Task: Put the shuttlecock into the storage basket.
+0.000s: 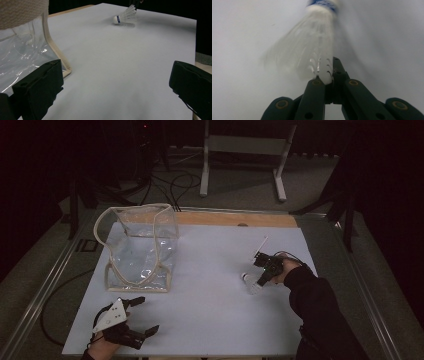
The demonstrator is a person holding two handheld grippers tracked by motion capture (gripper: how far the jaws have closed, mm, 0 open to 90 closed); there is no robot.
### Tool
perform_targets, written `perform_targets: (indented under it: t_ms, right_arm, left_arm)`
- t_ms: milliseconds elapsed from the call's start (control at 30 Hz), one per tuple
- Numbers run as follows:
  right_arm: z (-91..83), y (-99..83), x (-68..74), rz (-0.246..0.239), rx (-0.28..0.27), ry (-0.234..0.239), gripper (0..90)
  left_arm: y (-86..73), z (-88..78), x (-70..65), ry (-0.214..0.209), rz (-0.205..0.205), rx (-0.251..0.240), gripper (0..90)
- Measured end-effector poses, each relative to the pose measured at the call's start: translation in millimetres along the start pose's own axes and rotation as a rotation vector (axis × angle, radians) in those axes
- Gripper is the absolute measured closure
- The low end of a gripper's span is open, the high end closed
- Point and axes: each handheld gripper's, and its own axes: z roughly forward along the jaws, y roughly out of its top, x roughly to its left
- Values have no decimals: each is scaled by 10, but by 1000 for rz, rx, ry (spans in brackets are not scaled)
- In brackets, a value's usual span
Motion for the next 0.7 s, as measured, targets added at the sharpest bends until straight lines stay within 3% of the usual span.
perform_targets:
  t_ms: [67, 267, 333, 367, 700]
  right_arm:
    - [-14, -5, 35, -30, -4, 18, 900]
    - [-46, -21, 141, -123, -12, 14, 900]
    - [-57, -35, 197, -196, -14, 18, 900]
    - [-61, -38, 211, -210, -17, 18, 900]
    - [-63, -90, 375, -373, 19, 56, 900]
  left_arm:
    - [0, 0, 0, -1, 1, 1, 4]
    - [0, 6, -3, -3, 0, 4, 4]
    - [-1, 9, -3, -4, 2, 6, 4]
    - [-1, 11, -3, -5, 2, 7, 4]
    - [-1, 22, -10, -11, 5, 14, 4]
